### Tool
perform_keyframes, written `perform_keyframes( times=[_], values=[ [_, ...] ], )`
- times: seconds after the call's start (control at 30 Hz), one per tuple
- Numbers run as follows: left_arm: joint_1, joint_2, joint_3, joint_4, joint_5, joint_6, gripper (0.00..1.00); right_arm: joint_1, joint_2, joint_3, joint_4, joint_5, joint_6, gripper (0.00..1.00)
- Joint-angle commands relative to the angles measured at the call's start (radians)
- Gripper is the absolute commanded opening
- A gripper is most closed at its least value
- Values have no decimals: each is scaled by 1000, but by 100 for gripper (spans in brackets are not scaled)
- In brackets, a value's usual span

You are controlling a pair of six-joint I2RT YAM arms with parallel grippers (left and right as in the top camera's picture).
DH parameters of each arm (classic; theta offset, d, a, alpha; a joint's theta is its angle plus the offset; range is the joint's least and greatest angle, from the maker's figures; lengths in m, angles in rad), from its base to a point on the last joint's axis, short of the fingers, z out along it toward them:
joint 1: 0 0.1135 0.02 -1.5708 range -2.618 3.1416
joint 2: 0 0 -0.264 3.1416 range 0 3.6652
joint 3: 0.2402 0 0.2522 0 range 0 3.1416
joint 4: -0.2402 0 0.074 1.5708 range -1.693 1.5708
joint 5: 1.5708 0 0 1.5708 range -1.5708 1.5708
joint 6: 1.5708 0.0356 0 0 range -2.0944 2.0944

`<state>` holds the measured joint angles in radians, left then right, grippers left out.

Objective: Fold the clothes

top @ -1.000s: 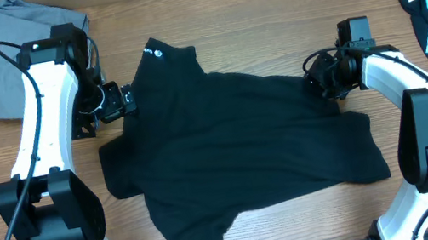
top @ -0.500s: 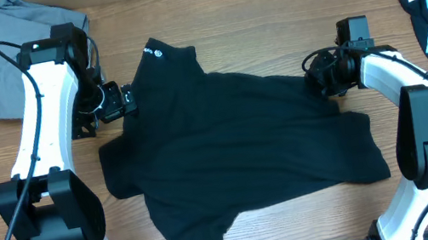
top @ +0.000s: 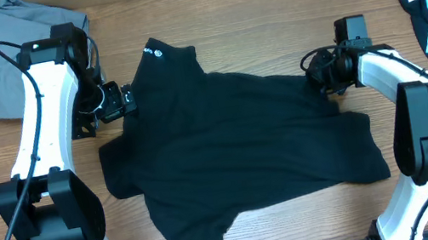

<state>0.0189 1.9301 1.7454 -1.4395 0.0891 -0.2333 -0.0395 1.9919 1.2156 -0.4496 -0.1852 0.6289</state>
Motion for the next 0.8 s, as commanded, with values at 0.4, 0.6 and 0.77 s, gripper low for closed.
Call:
perform_keyframes(
  times=[0.4, 0.6, 0.77],
  values=[
    [-6, -10, -9, 7, -19, 2, 100, -99, 34, 363, -23, 186, -8, 4],
    [-7, -10, -9, 15, -18, 2, 100, -129, 34, 409, 22, 229, -31, 4],
    [-7, -10, -9, 26, -18, 1, 100, -152, 34, 409, 31, 248, -55, 35]
  ],
)
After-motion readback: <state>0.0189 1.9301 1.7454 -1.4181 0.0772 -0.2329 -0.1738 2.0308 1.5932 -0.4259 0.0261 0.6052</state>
